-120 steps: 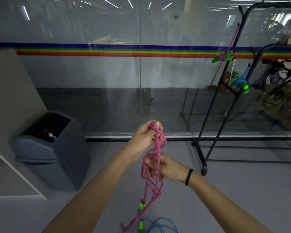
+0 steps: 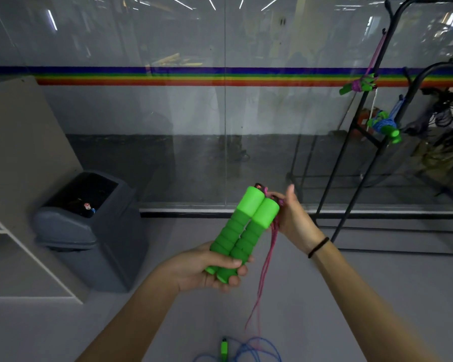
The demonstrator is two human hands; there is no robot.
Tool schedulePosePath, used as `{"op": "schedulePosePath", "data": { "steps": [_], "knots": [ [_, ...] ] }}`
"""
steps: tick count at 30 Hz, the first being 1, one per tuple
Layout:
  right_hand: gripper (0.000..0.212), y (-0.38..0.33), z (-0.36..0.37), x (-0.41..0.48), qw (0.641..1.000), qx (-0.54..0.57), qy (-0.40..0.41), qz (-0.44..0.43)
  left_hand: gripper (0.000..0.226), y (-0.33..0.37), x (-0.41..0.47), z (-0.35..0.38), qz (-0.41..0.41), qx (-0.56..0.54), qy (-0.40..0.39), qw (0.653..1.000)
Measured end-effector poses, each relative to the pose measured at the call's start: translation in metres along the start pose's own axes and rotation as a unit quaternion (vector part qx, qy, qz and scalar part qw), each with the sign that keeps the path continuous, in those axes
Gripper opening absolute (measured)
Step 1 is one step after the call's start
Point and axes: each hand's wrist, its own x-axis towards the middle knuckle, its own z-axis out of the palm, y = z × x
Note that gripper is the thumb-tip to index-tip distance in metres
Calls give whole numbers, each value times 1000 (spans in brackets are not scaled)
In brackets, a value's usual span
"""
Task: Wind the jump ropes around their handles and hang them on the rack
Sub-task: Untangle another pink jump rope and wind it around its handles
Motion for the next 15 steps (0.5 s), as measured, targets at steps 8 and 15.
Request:
{"op": "schedulePosePath", "data": {
  "steps": [8,15],
  "knots": [
    [24,64,-8,-38,895,-436,77,-50,17,26,-3,-18,86,-149,112,979],
    [24,-16,47,-55,645,-725,-195,-139,8,11,12,-25,32,511,358,781]
  ]
}}
